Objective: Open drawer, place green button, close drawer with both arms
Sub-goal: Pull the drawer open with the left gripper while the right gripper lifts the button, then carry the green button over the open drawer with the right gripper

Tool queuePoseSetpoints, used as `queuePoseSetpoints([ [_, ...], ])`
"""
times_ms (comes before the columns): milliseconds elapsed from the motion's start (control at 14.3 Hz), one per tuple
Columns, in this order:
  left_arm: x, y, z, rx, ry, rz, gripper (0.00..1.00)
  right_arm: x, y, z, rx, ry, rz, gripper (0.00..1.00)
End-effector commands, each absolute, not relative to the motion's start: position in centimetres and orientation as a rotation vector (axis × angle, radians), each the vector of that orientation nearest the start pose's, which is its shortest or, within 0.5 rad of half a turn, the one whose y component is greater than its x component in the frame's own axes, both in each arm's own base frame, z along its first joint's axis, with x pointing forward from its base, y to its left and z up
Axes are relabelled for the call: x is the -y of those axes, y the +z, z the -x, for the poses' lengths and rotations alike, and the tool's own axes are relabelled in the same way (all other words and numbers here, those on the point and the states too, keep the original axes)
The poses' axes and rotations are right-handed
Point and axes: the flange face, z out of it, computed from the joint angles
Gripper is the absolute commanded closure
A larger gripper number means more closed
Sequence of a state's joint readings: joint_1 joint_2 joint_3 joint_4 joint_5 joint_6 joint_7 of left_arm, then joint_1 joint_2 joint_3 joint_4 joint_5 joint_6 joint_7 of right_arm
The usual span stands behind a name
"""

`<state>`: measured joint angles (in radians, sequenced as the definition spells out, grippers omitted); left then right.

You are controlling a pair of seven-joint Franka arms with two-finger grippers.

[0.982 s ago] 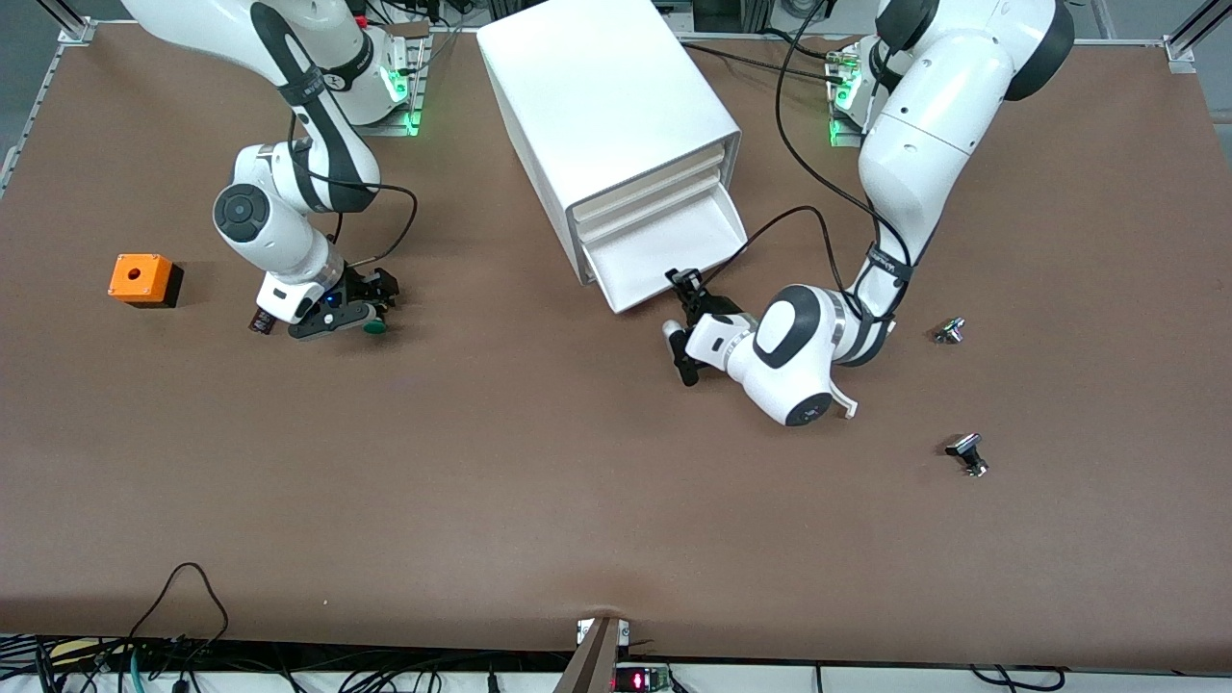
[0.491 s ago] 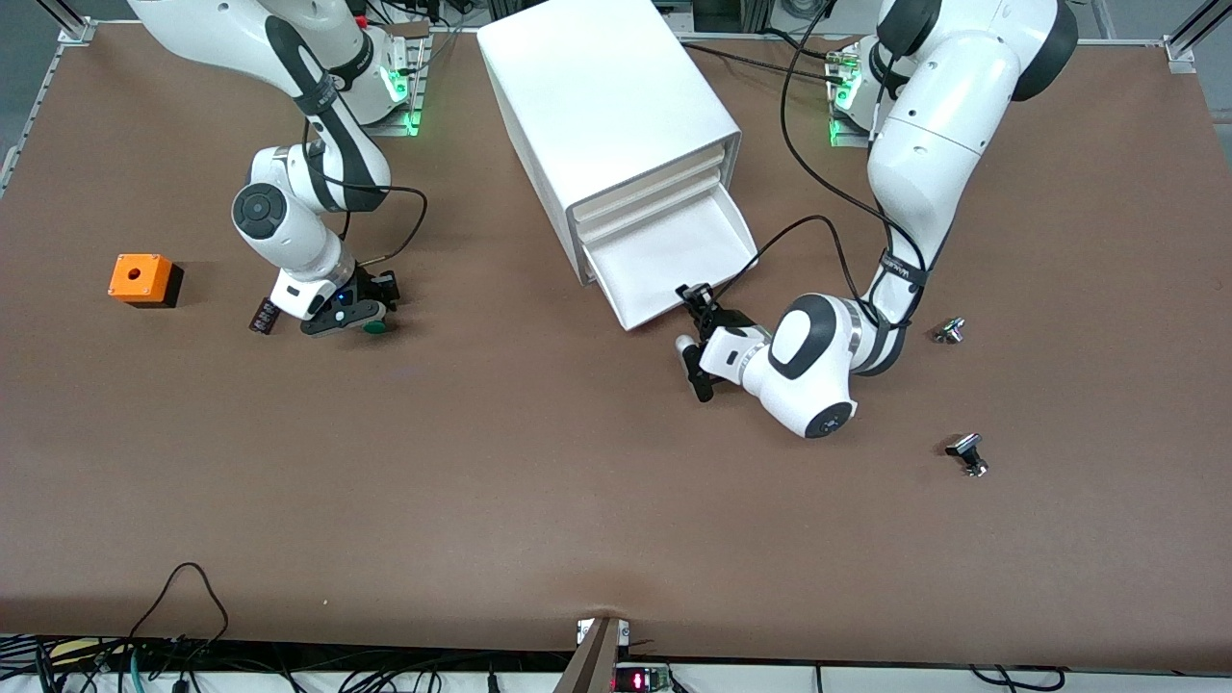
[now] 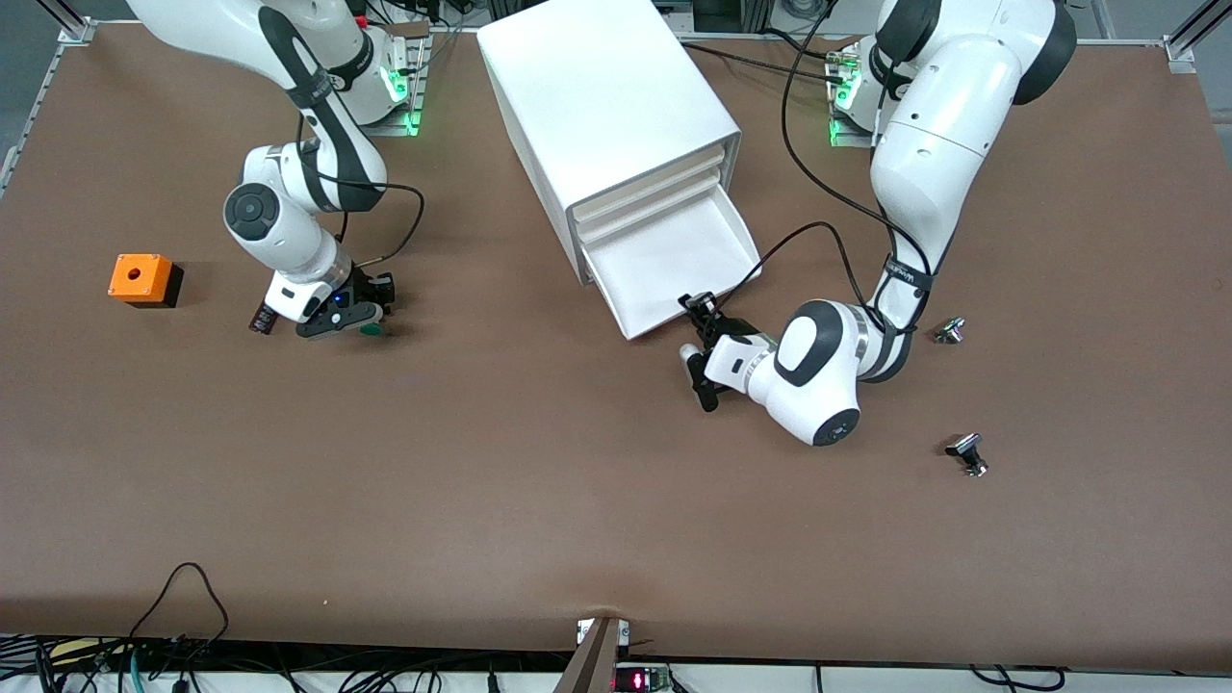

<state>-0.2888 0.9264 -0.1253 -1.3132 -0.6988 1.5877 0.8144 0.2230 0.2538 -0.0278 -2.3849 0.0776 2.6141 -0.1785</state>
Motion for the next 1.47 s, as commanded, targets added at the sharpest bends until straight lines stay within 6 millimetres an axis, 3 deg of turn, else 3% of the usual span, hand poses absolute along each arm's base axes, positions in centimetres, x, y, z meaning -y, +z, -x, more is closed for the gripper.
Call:
queuePoseSetpoints([
  [0,31.6,17.6,-61.8,1.016,-0.501,-2.016,0.89,-10.9,26.7,-52.6,0.392,0.114,3.061,0.83],
  [70,31.5,17.6,-61.8,1.013,-0.501,-2.018,0.85,-11.5,28.6,-54.0,0.360,0.168,3.060,0.83],
  [140,31.5,17.6,-61.9,1.011,-0.502,-2.020,0.73,-12.6,30.5,-55.1,0.349,0.201,3.056,0.83],
  [210,31.4,17.5,-61.8,1.006,-0.505,-2.021,0.47,-13.6,31.9,-56.1,0.327,0.222,3.056,0.83],
  [280,31.8,17.7,-61.7,1.005,-0.509,-2.026,0.08,-14.5,32.9,-56.7,0.300,0.228,3.057,0.83],
  [351,32.0,18.0,-61.8,0.990,-0.510,-2.044,0.00,-15.7,33.8,-57.0,0.267,0.228,3.051,0.83],
  [491,30.7,18.8,-62.7,0.966,-0.487,-2.056,0.00,-18.4,35.3,-57.1,0.191,0.219,3.032,0.83],
  [631,30.0,21.3,-63.4,0.959,-0.463,-2.073,0.00,-21.5,36.8,-56.9,0.120,0.225,3.021,0.83],
  [701,29.9,23.4,-63.5,0.936,-0.476,-2.090,0.00,-23.1,37.6,-57.0,0.084,0.231,3.009,0.83],
  [841,27.5,27.0,-64.1,0.839,-0.528,-2.155,0.00,-26.7,39.0,-56.8,-0.019,0.238,2.973,0.83],
  [1052,23.8,36.1,-64.3,0.903,-0.520,-2.370,0.00,-33.7,39.6,-55.4,-0.156,0.250,2.952,0.83],
  [1192,20.3,40.7,-64.5,0.944,-0.481,-2.508,0.00,-39.1,39.3,-54.8,-0.257,0.244,2.944,0.83],
  [1402,16.1,43.4,-64.1,0.898,-0.537,-2.606,0.00,-46.3,38.5,-53.2,-0.317,0.233,2.939,0.83],
])
